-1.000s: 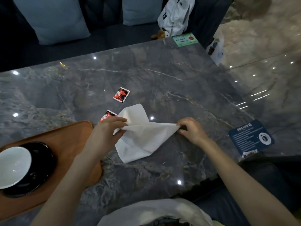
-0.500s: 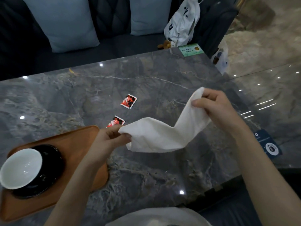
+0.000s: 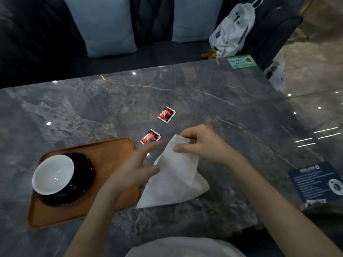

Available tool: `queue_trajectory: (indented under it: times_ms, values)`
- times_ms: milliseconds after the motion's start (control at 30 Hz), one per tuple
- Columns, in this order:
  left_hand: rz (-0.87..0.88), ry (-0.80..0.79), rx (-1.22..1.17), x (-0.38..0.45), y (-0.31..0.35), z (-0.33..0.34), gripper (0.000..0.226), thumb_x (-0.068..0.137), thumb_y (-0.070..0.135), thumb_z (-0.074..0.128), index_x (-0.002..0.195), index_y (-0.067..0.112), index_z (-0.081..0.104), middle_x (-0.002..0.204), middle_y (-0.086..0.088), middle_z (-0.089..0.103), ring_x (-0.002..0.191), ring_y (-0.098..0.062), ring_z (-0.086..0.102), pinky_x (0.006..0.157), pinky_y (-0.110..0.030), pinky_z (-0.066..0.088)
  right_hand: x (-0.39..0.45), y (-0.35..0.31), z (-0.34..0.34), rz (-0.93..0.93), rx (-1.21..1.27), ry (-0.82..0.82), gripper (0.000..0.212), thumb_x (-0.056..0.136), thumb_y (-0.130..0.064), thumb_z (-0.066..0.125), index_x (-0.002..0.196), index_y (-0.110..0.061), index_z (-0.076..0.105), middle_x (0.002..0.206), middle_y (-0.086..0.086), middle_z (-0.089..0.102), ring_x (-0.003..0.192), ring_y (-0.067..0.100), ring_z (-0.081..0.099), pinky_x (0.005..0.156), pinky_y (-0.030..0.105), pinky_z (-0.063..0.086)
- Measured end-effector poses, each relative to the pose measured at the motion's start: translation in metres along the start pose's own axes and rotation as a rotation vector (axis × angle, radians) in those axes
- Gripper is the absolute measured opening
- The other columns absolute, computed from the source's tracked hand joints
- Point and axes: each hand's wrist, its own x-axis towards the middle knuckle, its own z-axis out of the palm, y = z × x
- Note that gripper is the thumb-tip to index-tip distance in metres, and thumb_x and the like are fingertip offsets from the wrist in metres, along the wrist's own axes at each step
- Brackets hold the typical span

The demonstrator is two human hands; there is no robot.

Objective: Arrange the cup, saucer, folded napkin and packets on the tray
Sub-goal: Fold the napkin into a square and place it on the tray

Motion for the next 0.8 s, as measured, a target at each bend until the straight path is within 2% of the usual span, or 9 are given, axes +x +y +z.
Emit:
queue_trajectory:
  times_ms: [100,167,267,367,433,533,600,667,800]
  values:
    - [0.11,0.217,-0.025,0.013,0.032,0.009,0.039,0.071,0.033,0.067,0.109,0.025,0.062,0.093,0.034,0.06,0.09,0.02,0.054,0.078,0.0,0.039,0.003,-0.001,0.011,-0.022,0.018,-0.026,0.032,0.074,-0.018,0.07,0.05,-0.021,0.049,0.051,-0.004,0.036,0.053,0.005,0.032,0.048,0.021,0.026]
    - [0.105,0.309,-0.011,0.018,0.041,0.015,0.023,0.073,0.022,0.07,0.096,0.021,0.069,0.073,0.031,0.062,0.076,0.018,0.057,0.068,-0.001,0.04,0.002,-0.001,0.015,0.0,0.03,-0.041,0.025,0.074,-0.019,0.07,0.055,-0.014,0.056,0.054,0.001,0.039,0.055,0.008,0.034,0.05,0.024,0.028]
    - [0.059,0.382,-0.016,0.019,0.04,0.019,0.016,0.072,0.013,0.071,0.086,0.019,0.073,0.065,0.022,0.065,0.064,0.02,0.057,0.06,0.0,0.04,-0.001,0.0,0.015,0.056,0.083,-0.055,0.016,0.069,-0.022,0.075,0.06,-0.021,0.063,0.056,0.004,0.047,0.056,0.004,0.041,0.052,0.021,0.031]
    - [0.024,0.397,0.031,0.018,0.036,0.02,0.009,0.072,0.012,0.072,0.08,0.016,0.074,0.053,0.022,0.061,0.058,0.017,0.055,0.057,-0.002,0.038,-0.002,0.007,0.01,0.112,0.139,-0.065,0.021,0.064,-0.023,0.08,0.076,-0.02,0.064,0.063,0.014,0.061,0.062,0.011,0.053,0.062,0.032,0.041]
    - [0.023,0.389,0.047,0.017,0.036,0.019,0.003,0.073,0.012,0.072,0.075,0.015,0.073,0.047,0.029,0.058,0.054,0.014,0.053,0.053,-0.003,0.035,-0.004,0.013,0.0,0.157,0.157,-0.11,0.037,0.063,-0.021,0.082,0.093,-0.02,0.06,0.073,0.001,0.069,0.075,0.015,0.064,0.074,0.036,0.05]
    - [0.057,0.326,-0.003,0.014,0.041,0.015,0.002,0.073,0.011,0.071,0.073,0.013,0.072,0.046,0.032,0.056,0.05,0.013,0.051,0.052,-0.001,0.033,-0.004,0.025,-0.017,0.159,-0.044,-0.242,0.051,0.066,-0.021,0.079,0.112,-0.024,0.057,0.106,-0.006,0.066,0.101,0.008,0.059,0.091,0.03,0.048]
    - [0.07,0.267,-0.113,0.012,0.044,0.011,0.006,0.073,0.013,0.072,0.07,0.018,0.072,0.052,0.028,0.063,0.055,0.007,0.057,0.056,-0.003,0.038,-0.001,0.037,-0.024,0.167,-0.176,-0.31,0.052,0.066,-0.018,0.076,0.114,-0.024,0.058,0.117,-0.007,0.061,0.108,0.007,0.053,0.096,0.028,0.044]
    - [0.052,0.21,-0.245,0.012,0.044,0.006,0.009,0.074,0.012,0.071,0.069,0.02,0.071,0.059,0.018,0.069,0.062,-0.002,0.062,0.06,-0.012,0.046,0.004,0.052,-0.026,0.198,-0.258,-0.34,0.051,0.066,-0.016,0.075,0.114,-0.021,0.059,0.121,-0.002,0.058,0.111,0.013,0.051,0.098,0.033,0.043]
    - [0.003,0.145,-0.406,0.014,0.044,-0.007,0.005,0.075,0.019,0.068,0.073,0.015,0.068,0.057,0.006,0.068,0.058,-0.005,0.059,0.054,-0.013,0.045,0.015,0.079,-0.028,0.184,-0.264,-0.284,0.028,0.068,-0.015,0.075,0.095,-0.012,0.069,0.108,0.011,0.068,0.1,0.022,0.062,0.093,0.043,0.047]
